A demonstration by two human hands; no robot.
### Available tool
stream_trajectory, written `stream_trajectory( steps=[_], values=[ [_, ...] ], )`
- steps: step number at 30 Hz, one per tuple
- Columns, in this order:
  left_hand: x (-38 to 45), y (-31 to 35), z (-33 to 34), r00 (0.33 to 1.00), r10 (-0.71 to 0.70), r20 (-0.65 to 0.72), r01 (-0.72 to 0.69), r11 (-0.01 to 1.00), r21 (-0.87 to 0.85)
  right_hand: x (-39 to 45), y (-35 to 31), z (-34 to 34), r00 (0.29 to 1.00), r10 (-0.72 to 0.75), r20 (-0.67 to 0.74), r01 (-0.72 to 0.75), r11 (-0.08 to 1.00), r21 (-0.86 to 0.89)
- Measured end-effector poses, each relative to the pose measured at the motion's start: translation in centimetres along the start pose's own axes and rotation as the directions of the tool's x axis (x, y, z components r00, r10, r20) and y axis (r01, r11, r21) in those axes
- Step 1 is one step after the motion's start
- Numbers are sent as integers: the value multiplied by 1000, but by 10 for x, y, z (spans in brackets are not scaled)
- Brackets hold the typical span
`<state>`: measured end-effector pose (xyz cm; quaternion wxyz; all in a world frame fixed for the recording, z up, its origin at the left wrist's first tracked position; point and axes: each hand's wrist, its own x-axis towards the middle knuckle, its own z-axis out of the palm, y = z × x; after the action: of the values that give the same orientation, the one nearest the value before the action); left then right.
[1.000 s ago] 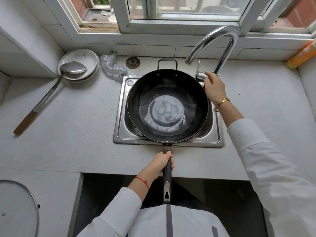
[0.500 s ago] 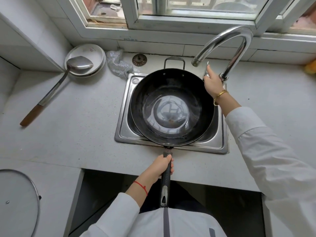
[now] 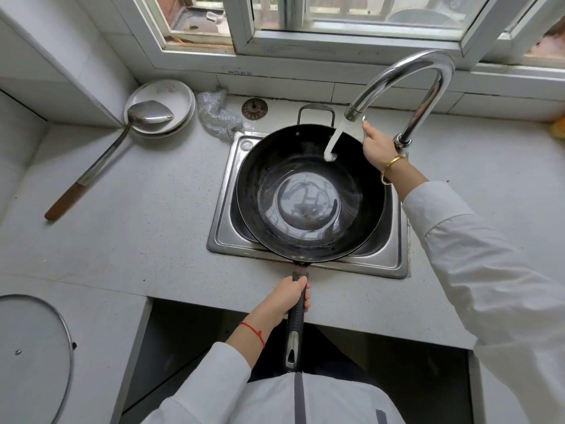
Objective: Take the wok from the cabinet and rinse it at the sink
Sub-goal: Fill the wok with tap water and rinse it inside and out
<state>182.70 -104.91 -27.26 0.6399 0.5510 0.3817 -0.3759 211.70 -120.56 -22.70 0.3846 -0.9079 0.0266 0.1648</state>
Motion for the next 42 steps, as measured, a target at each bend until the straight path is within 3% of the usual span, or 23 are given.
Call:
stream_trajectory(
  steps=[5,10,12,14,19,21,24,27,30,33,36,42],
  values=[
    [2,0,-1,1000,-20,-5,20,1000,-17,-18,0,1,997,-15,-74,21,996,88],
    [5,-2,-1,999,-39,-16,38,998,-53,-75,11,10,943,-18,-332,42,997,66],
    [6,-1,0,998,-49,-25,47,996,-69,-108,21,22,933,-9,-360,30,998,52],
    [5,-2,0,998,-55,-32,53,995,-81,-143,33,38,957,3,-290,2,1000,18],
    [7,-5,-1,999,28,-34,-27,999,27,-222,54,90,994,87,59,-73,975,-208],
    [9,-6,-1,998,59,-29,-59,998,10,-241,56,106,948,188,256,-136,969,-208],
    [11,-8,-1,996,76,-49,-76,997,11,-258,47,119,791,282,543,-253,959,-130],
    [9,-6,-2,997,70,-45,-70,998,0,-267,38,130,785,216,580,-187,976,-111],
    [5,-4,-2,996,73,-53,-71,997,42,-275,32,143,760,233,607,-295,955,3],
    [1,-6,-4,997,83,8,-83,997,-1,-284,31,162,804,324,498,-445,884,143],
    [-3,-9,-8,992,107,72,-109,993,35,-297,25,177,815,412,408,-577,650,494],
    [-12,-7,-12,977,173,120,-184,979,82,-302,22,196,829,520,203,-538,645,543]
  ],
)
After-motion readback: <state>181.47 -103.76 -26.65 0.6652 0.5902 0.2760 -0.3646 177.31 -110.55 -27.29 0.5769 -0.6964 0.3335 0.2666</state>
